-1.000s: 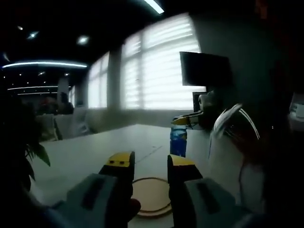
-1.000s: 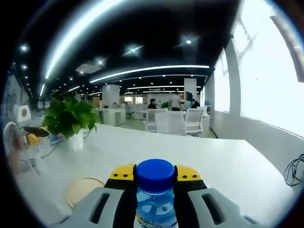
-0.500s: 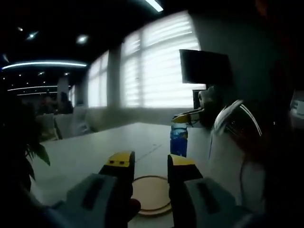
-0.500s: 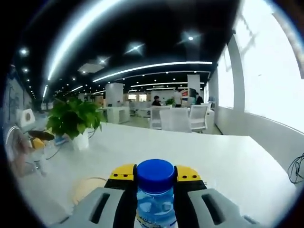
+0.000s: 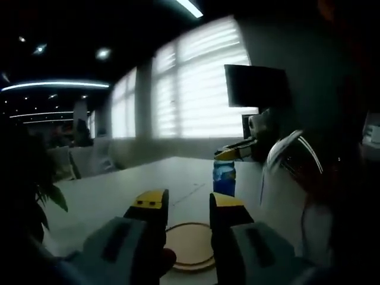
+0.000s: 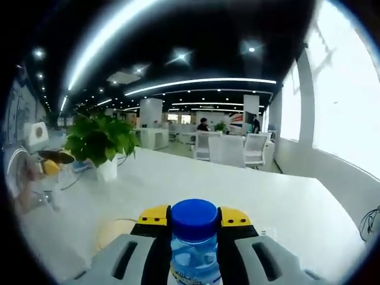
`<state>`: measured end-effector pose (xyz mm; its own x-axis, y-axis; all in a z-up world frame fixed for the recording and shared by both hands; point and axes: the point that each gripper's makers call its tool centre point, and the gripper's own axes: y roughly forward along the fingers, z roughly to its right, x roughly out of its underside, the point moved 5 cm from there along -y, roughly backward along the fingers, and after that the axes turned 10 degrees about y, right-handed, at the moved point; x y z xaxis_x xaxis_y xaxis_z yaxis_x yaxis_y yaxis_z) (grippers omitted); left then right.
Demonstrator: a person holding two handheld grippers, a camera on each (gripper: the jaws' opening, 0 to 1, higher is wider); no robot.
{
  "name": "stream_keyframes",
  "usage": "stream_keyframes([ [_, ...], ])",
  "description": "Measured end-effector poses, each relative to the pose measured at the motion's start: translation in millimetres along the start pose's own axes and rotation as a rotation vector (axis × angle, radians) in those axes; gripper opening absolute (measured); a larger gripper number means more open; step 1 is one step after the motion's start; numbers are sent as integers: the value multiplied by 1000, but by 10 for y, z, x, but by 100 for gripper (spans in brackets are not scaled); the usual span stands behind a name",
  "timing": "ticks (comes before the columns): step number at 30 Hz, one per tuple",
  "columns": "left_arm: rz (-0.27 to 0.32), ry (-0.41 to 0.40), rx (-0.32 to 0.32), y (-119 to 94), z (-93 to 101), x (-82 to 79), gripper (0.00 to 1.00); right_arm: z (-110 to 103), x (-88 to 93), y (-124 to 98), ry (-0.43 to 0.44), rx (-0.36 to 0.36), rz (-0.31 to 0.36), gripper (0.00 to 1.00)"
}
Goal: Open the cover put in the Mizone put the cover back on
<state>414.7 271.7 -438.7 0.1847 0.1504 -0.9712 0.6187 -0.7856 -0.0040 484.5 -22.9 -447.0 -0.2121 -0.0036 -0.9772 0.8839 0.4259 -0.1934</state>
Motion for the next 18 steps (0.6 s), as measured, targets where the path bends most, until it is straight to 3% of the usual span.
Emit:
stream_keyframes([
  [10, 0, 13, 11, 3, 39, -24, 21, -9, -11, 15, 7, -13, -5, 21],
  [18, -8, 21, 7, -4, 43, -15, 21, -148, 12, 44, 53, -81, -10, 21],
])
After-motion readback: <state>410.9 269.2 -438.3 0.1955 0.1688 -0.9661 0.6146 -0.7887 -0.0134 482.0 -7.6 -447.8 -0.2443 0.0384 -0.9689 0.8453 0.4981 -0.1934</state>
